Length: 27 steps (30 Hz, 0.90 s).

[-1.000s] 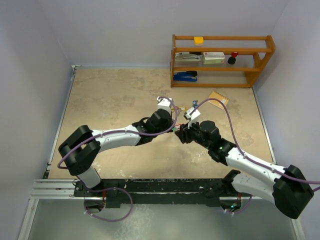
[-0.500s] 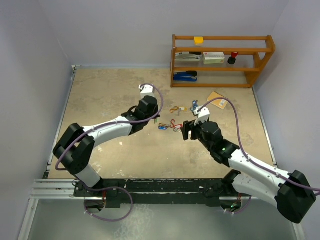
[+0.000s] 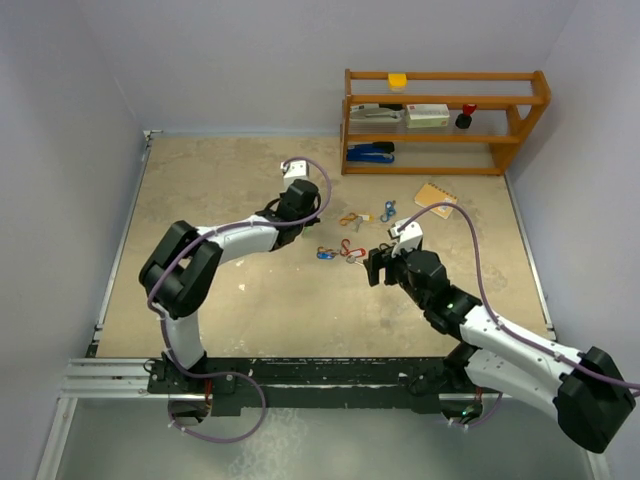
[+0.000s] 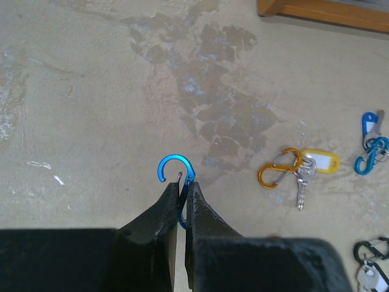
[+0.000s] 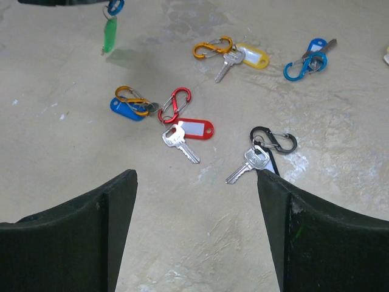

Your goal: Put the keys on the keyring

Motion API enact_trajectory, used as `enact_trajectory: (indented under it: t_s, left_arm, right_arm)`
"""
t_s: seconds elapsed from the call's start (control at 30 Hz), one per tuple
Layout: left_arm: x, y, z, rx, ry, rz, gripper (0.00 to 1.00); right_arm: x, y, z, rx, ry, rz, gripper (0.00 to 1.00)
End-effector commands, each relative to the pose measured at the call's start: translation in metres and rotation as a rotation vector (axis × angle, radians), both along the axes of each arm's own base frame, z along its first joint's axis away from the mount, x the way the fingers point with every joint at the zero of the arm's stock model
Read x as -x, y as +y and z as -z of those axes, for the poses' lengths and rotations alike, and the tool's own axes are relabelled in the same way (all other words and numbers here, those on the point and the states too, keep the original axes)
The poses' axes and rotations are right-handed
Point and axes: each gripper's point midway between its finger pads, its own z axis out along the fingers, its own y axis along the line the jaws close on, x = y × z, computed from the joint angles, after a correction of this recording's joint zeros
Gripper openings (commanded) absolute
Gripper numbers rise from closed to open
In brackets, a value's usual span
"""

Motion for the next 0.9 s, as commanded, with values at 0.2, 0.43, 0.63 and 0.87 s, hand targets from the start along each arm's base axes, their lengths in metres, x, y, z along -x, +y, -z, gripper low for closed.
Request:
enact_trajectory:
  t_s: [0.2, 0.43, 0.63, 0.87]
  left_arm:
    - [-0.041, -0.007, -0.011, 0.055, -0.078, -0.023, 0.00]
    - [-0.047, -0.007, -0.004, 0.055, -0.072, -0.030, 0.00]
    - [-0.051, -0.003, -0.003, 0.054, -0.071, -0.034, 0.08]
    - [-0.055, -0.001, -0.004, 0.056, -0.071, -0.031, 0.42]
  right_arm:
    - [-0.001, -0.007, -0.024, -0.036, -0.089, 0.021, 0.84]
    - [0.000, -0.005, -0.025, -0.040, -0.088, 0.013, 0.84]
    - [0.000, -0.004, -0.025, -0.046, -0.085, 0.009, 0.84]
    - [-0.001, -0.002, -0.022, -0.046, -0.076, 0.006, 0.84]
